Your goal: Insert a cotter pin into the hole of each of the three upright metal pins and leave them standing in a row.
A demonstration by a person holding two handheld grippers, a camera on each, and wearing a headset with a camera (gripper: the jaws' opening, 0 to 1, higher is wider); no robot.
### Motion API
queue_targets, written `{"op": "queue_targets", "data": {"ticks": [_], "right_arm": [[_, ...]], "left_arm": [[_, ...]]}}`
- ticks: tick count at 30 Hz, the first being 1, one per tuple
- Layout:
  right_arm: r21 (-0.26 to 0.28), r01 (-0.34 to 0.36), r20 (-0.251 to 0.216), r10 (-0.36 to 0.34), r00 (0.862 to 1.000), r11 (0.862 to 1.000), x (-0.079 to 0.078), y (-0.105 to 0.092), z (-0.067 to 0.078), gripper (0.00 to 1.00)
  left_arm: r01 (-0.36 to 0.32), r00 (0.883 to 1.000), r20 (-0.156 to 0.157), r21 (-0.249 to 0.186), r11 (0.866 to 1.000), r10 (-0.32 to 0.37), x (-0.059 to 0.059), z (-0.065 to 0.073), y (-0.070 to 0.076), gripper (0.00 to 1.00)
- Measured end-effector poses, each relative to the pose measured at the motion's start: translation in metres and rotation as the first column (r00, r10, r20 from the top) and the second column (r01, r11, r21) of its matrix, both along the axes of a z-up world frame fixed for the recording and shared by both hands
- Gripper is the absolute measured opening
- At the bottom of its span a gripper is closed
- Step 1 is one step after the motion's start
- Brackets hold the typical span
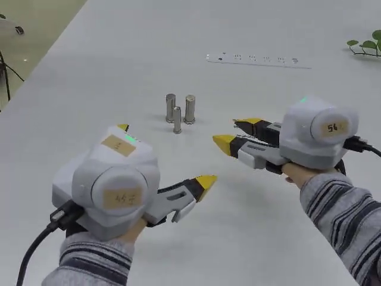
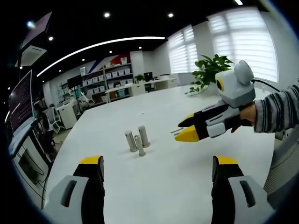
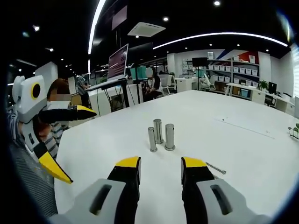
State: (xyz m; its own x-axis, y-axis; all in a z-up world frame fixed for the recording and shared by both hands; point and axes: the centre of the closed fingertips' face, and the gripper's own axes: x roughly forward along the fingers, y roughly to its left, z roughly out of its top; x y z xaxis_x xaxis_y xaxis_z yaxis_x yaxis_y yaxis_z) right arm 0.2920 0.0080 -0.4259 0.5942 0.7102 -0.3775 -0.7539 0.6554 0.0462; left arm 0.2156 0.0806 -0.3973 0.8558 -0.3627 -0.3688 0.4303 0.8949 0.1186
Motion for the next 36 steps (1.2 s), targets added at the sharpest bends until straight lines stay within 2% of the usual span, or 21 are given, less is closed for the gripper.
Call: {"op": "queue_targets", "data": {"ticks": [2, 5, 11, 12, 18, 24, 36], "right_arm": [[-0.004, -0.038, -0.031, 0.038, 0.999, 0.999, 0.002, 0.010, -0.005, 0.27], [0.010, -0.056, -0.031, 0.056, 0.998, 0.998, 0.010, 0.021, -0.007, 0.24], [0.022, -0.100, -0.029, 0.101, 0.994, 0.995, 0.022, 0.044, -0.011, 0.24], [0.031, -0.108, -0.032, 0.109, 0.994, 0.994, 0.029, 0.045, -0.015, 0.24], [0.031, -0.146, -0.042, 0.147, 0.988, 0.989, 0.036, 0.064, -0.030, 0.22], [0.028, -0.151, -0.051, 0.152, 0.987, 0.988, 0.045, 0.072, -0.042, 0.19], [0.033, -0.145, -0.038, 0.146, 0.989, 0.989, 0.049, 0.080, -0.045, 0.09]], "left_arm": [[-0.009, 1.000, 0.002, -0.001, 1.000, 0.009, 0.000, 0.001, 0.001, 0.95], [-0.012, 1.000, 0.003, -0.015, 1.000, 0.012, 0.001, 0.001, 0.001, 0.95], [-0.013, 1.000, -0.013, -0.012, 1.000, 0.013, 0.000, -0.003, 0.001, 0.95], [-0.013, 1.000, -0.013, -0.009, 1.000, 0.012, 0.000, -0.003, 0.001, 0.95], [-0.016, 0.999, -0.027, -0.002, 1.000, 0.016, 0.000, -0.008, 0.001, 0.94], [-0.019, 0.999, -0.032, -0.001, 1.000, 0.019, 0.001, -0.009, 0.002, 0.93], [-0.028, 0.999, -0.041, 0.001, 1.000, 0.028, 0.001, -0.011, 0.004, 0.92]]}}
